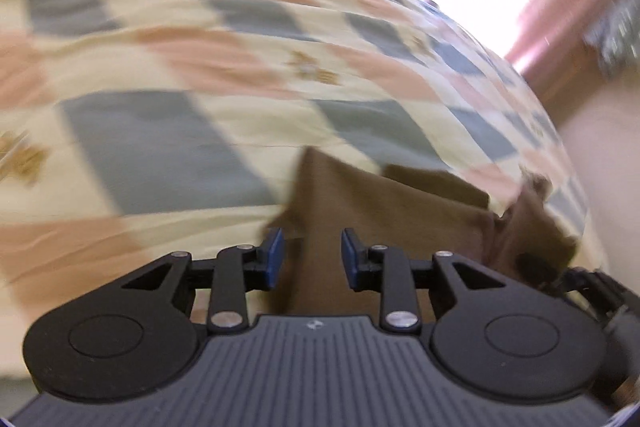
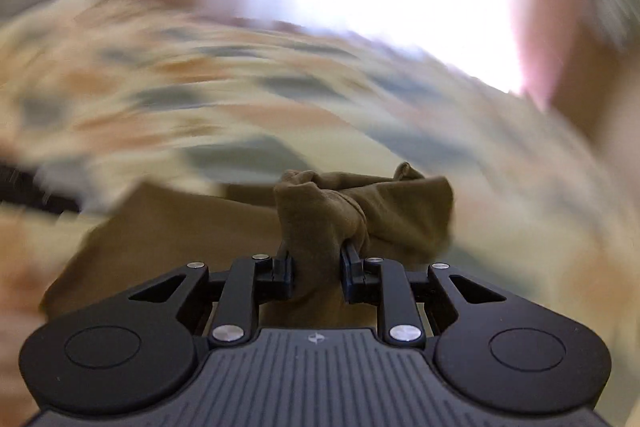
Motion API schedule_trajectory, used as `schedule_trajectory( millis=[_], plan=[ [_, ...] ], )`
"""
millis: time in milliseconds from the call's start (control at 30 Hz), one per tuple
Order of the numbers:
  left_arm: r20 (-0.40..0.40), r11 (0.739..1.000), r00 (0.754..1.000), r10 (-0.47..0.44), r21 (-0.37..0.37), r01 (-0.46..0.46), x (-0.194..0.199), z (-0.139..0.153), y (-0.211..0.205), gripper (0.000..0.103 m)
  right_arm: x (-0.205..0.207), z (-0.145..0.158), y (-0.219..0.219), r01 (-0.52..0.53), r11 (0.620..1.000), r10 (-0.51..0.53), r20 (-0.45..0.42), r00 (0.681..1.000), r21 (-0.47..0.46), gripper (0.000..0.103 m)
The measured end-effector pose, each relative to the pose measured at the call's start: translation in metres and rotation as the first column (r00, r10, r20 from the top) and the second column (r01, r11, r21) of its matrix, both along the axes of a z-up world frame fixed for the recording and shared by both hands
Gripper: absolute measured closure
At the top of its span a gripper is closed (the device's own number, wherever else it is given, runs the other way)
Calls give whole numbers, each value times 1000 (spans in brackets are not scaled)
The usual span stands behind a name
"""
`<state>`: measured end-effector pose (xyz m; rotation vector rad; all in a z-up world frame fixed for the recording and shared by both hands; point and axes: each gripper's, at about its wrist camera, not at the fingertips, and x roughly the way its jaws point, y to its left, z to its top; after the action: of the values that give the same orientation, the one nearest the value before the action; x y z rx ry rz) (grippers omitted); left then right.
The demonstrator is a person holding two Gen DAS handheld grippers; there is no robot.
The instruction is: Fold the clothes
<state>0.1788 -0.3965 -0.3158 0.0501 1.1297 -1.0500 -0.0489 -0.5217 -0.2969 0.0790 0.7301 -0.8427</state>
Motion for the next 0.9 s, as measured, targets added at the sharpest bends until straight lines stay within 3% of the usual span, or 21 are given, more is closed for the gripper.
schedule_trajectory(
  millis=[133,233,333,400,500,600,700,767,900],
  plan=[
    [-96,998,993,66,-14,-67,26,-11,34,77,55,-23,59,-290,950,271,-157,950,-112,81],
    [-201,994,974,103,-5,-106,37,-30,50,77,76,-54,89,-409,904,370,-250,895,-126,80],
    [-248,993,962,115,7,-117,37,-41,60,77,72,-83,105,-458,879,397,-328,857,-132,80],
    [-267,994,959,101,-5,-106,36,-43,65,77,68,-73,99,-436,888,384,-289,877,-144,81],
    [-330,992,942,65,-77,-96,35,-41,68,77,55,-30,98,-337,921,315,-132,940,-196,81],
    [-352,988,934,61,-110,-105,39,-38,69,77,56,-16,104,-379,894,361,-117,925,-240,81],
    [-365,988,929,62,-112,-110,42,-39,63,76,66,-58,124,-505,841,452,-261,853,-194,81],
    [-375,988,926,43,-120,-94,42,-40,59,76,69,-86,131,-534,826,460,-334,823,-178,81],
    [-350,987,937,18,-146,-74,41,-35,56,76,64,-70,135,-500,825,443,-247,862,-265,81]
  ],
)
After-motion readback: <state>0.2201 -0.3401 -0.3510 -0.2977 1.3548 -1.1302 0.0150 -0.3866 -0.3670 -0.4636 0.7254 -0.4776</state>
